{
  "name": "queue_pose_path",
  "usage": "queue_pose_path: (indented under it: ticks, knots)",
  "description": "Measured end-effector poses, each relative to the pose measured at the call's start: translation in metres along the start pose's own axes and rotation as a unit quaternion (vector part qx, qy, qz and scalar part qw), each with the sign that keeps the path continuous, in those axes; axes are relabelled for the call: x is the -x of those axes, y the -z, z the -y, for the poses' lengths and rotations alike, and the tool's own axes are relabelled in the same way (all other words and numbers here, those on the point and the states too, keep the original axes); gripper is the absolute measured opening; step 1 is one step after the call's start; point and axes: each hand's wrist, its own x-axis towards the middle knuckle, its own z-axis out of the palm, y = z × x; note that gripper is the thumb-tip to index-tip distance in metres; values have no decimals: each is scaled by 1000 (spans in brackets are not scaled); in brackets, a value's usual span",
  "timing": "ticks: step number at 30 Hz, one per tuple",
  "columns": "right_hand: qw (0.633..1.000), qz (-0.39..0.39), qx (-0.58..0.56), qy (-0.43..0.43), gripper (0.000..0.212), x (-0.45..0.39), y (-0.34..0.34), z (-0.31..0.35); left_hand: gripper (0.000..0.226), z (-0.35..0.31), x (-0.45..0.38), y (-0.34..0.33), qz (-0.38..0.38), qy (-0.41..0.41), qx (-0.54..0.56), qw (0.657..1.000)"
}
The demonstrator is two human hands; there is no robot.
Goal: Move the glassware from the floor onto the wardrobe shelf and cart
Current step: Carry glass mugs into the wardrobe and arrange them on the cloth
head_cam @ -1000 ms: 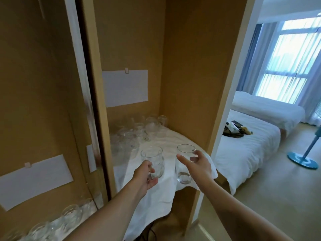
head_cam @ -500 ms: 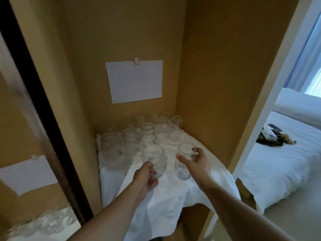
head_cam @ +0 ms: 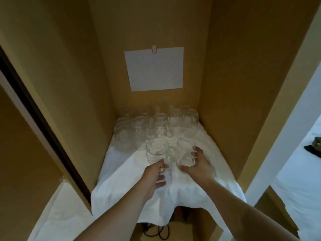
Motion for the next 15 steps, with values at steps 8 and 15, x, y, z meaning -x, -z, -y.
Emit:
queue_pose_path:
  ticks: [8, 15]
  knots:
    - [998, 61, -12, -12, 91, -15, 0, -24, 20, 17, 4, 10, -179, -64, -26, 982]
    - [997, 36, -60, -43, 76, -26, 15, -30, 78, 0, -12, 26, -181, -122, -189, 957]
